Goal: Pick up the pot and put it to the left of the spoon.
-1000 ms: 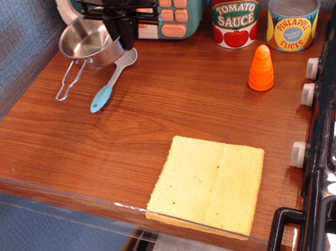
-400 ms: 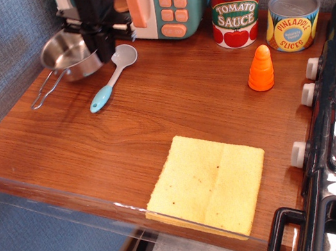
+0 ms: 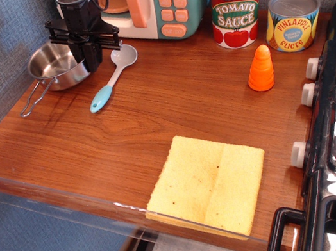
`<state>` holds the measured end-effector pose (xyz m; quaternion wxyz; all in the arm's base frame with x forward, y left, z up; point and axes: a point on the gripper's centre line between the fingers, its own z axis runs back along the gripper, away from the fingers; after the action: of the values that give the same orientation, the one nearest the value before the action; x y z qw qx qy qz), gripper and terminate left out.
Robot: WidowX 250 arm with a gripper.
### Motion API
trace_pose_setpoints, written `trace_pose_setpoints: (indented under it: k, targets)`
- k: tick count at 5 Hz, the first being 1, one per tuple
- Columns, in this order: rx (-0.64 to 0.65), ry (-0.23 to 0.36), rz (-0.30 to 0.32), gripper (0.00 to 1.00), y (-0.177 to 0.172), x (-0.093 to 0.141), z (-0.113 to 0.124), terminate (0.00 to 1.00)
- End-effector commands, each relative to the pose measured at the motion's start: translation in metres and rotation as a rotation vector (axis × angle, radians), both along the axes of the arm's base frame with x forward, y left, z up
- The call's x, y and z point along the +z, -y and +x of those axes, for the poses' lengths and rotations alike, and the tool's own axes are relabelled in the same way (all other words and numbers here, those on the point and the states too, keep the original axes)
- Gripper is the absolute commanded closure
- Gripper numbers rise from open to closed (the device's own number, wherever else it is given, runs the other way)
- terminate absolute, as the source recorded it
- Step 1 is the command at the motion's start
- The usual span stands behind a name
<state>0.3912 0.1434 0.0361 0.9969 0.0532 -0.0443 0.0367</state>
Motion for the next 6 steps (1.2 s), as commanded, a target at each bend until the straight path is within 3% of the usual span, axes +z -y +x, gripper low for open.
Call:
trace_pose_setpoints:
  k: [1, 3, 4, 5, 6]
  targets:
    - [-0.031, 0.056, 0.011, 0.00, -0.002, 0.023, 0.007, 0.00]
    - [-0.029, 0.097, -0.032, 0.00, 0.002, 0.029, 0.008, 0.00]
    - [-0.032, 0.229, -0.074, 0.00, 0.029, 0.065, 0.007, 0.00]
    - [-0.052, 0.270, -0.098, 0.00, 0.062, 0.089, 0.002, 0.00]
    - [-0.109, 0.272, -0.149, 0.00, 0.086, 0.092, -0.002, 0.00]
